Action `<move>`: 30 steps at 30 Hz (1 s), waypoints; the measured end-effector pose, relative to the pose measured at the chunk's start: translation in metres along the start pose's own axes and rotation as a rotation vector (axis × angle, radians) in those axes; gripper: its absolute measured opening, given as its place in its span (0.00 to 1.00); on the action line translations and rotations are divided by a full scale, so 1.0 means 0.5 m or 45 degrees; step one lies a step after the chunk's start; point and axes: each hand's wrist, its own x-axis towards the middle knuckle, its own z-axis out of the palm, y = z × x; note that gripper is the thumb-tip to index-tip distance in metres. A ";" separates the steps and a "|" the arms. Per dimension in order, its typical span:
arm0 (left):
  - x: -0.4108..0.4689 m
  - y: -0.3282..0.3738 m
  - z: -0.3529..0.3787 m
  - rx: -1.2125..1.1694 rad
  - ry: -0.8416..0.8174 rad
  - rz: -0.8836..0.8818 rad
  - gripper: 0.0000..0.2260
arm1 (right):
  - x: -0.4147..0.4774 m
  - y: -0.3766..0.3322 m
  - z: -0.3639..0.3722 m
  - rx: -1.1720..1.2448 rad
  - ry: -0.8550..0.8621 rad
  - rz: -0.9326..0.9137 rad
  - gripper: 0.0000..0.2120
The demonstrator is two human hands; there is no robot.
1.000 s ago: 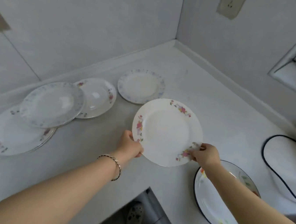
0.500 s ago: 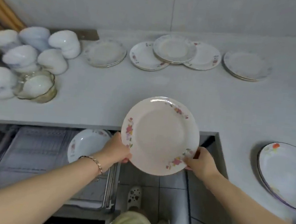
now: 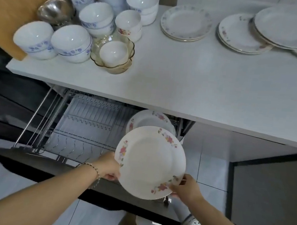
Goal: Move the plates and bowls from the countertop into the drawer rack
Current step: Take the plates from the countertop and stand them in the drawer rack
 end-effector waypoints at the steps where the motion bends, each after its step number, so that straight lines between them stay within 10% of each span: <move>1: 0.034 -0.002 -0.020 0.002 0.010 -0.002 0.13 | 0.021 -0.011 0.031 0.031 0.023 0.028 0.14; 12: 0.363 0.044 -0.115 0.237 0.096 0.135 0.17 | 0.289 -0.058 0.218 0.594 0.355 0.334 0.25; 21: 0.460 0.092 -0.086 0.540 0.266 0.270 0.18 | 0.379 -0.061 0.275 0.351 0.731 0.334 0.19; 30: 0.464 0.078 -0.047 0.345 -0.045 0.211 0.28 | 0.399 -0.054 0.300 0.206 0.829 0.237 0.18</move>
